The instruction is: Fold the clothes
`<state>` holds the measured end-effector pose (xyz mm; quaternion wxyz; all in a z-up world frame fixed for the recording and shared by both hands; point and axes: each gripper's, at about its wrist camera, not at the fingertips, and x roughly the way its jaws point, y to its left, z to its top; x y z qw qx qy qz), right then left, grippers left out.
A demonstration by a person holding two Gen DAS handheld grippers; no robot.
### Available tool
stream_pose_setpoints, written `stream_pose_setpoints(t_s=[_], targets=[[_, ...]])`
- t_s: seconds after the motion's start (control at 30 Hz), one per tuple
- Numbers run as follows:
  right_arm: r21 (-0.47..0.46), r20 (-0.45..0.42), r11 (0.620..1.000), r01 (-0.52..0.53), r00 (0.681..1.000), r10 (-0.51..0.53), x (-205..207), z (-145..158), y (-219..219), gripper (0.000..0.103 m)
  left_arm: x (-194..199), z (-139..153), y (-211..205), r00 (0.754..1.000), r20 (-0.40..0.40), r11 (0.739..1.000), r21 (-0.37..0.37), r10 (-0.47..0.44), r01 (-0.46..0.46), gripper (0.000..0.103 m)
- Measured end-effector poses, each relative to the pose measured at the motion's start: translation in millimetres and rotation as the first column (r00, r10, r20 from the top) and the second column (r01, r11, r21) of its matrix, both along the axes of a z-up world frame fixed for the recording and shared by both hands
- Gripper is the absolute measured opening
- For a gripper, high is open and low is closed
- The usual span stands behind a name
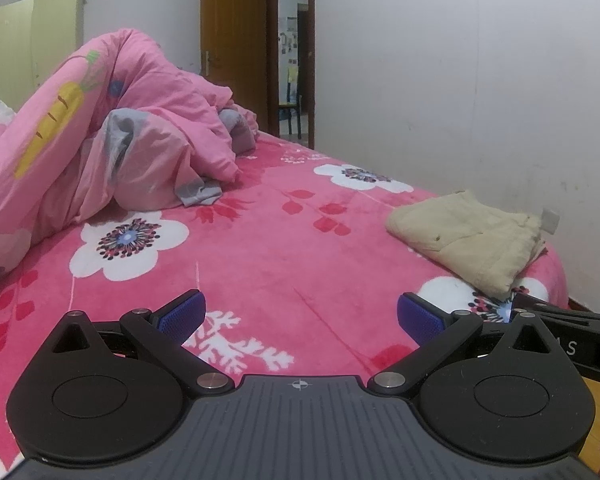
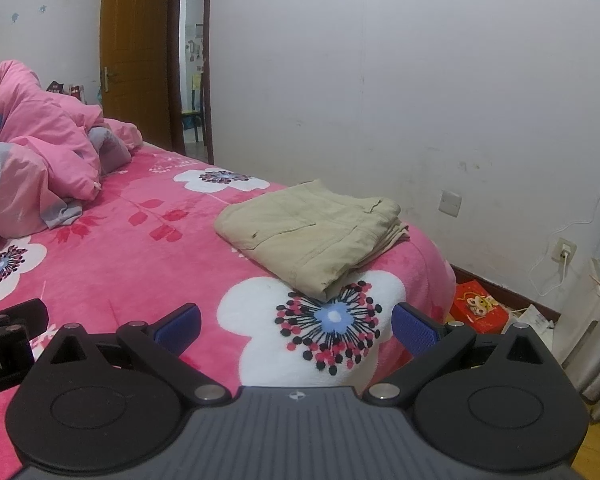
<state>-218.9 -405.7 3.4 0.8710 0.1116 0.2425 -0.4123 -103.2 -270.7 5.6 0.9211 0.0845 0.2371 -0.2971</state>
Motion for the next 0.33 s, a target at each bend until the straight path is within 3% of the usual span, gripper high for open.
stream_pose_setpoints(t_s=[0.33], targets=[[0.001, 0.000, 1.000, 0.003, 1.000, -0.003, 0.0, 0.0, 0.5, 0.103, 0.5, 0.4, 1.3, 1.000, -0.001, 1.000, -0.001, 0.000, 0.000, 0.103]])
